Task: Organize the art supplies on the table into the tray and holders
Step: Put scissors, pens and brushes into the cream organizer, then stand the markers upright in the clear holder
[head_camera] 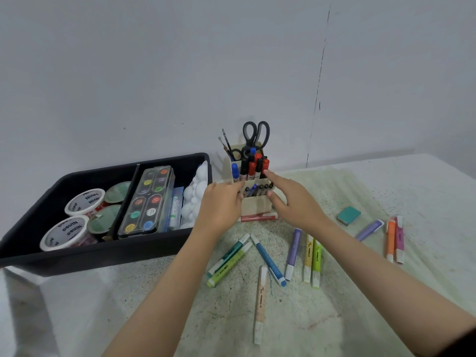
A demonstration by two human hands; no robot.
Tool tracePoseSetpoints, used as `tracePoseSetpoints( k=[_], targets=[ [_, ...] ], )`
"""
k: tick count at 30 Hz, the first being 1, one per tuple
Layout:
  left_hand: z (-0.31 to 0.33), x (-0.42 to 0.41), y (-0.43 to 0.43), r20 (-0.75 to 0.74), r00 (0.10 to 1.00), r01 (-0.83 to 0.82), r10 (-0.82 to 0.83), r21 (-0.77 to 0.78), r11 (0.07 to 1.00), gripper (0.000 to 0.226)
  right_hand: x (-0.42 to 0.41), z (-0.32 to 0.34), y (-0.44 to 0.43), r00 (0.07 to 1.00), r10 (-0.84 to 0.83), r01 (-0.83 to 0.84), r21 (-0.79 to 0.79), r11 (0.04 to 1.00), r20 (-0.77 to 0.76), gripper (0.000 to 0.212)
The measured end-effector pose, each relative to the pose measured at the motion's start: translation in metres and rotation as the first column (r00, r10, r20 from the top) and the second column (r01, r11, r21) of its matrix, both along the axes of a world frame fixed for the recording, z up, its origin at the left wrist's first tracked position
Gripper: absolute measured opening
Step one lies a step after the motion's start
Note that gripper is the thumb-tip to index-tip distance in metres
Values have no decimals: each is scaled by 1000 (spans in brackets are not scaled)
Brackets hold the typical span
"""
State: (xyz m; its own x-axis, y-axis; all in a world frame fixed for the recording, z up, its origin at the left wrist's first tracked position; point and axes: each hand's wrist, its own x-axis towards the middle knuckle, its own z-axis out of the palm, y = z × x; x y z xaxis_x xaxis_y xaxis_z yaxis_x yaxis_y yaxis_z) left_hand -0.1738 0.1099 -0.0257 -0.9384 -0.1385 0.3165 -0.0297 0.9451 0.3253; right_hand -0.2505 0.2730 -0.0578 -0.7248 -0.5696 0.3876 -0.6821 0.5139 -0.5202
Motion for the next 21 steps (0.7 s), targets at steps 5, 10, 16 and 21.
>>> tracePoseSetpoints(
  k=[5,10,16,21],
  targets=[
    [-2,16,5,-21,999,-31,30,-57,998,49,0,1,3,999,34,-34,86,996,7,57],
    [-14,51,-3,-154,987,-38,43,34,999,43,20,-4,-1,996,-28,29,8,1000,-87,56],
    [-38,133,-40,-283,924,-250,257,64,966,36,94,-18,-23,951,-39,-29,-213,977,-306,37],
    [-54,225,-82,-350,787,-524,508,54,850,31,142,-51,-66,953,215,-250,-155,956,-213,34]
  ],
)
